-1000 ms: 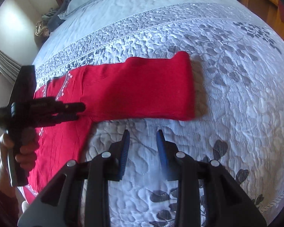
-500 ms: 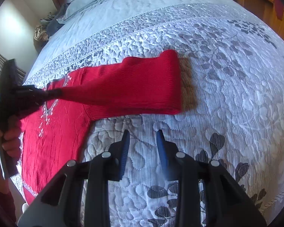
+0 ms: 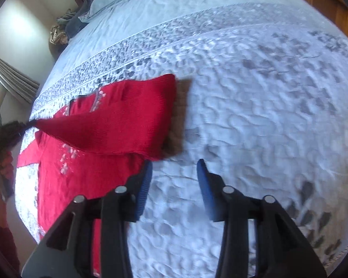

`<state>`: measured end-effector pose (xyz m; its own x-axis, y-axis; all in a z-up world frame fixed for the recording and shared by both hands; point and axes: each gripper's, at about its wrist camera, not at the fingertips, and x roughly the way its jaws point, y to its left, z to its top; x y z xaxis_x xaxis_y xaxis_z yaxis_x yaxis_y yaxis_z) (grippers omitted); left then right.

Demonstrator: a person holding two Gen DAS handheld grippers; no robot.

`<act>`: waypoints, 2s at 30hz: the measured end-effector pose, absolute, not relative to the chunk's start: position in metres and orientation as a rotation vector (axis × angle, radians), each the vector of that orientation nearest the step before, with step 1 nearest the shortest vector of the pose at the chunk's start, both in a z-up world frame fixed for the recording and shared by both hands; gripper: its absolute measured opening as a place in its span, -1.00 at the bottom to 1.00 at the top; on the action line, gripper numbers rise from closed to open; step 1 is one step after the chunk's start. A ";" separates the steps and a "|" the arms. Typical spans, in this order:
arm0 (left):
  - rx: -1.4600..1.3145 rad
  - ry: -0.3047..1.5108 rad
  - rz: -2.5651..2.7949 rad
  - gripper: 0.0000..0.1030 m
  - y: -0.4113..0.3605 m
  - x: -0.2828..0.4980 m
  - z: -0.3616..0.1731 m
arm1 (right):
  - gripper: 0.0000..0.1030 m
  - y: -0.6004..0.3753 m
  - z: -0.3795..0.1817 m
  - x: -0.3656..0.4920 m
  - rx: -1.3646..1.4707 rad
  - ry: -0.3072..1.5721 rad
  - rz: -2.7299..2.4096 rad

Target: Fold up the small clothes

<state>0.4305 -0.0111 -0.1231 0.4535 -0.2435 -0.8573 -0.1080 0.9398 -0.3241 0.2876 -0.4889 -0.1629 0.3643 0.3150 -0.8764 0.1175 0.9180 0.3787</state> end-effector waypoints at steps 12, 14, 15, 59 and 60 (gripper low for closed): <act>-0.411 1.178 -0.038 -0.93 0.037 0.431 -0.189 | -0.37 -0.451 -0.213 0.340 0.517 1.348 0.196; -0.409 1.188 -0.036 -0.93 0.042 0.431 -0.197 | -0.63 -0.443 -0.216 0.343 0.474 1.374 0.202; -0.403 1.186 -0.035 -0.93 0.042 0.428 -0.197 | -0.64 -0.437 -0.215 0.342 0.418 1.382 0.201; -0.801 0.945 0.617 -0.45 0.436 0.373 -0.182 | -0.05 -0.289 -0.156 0.272 -0.087 1.278 0.257; -0.792 0.947 0.620 -0.58 0.437 0.374 -0.181 | -0.05 -0.289 -0.157 0.271 -0.088 1.278 0.256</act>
<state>0.3738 0.4368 -0.1806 0.4552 0.1217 -0.8820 -0.7597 0.5697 -0.3135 0.2711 -0.2887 -0.1569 0.2644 0.1407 -0.9541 -0.2382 0.9682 0.0768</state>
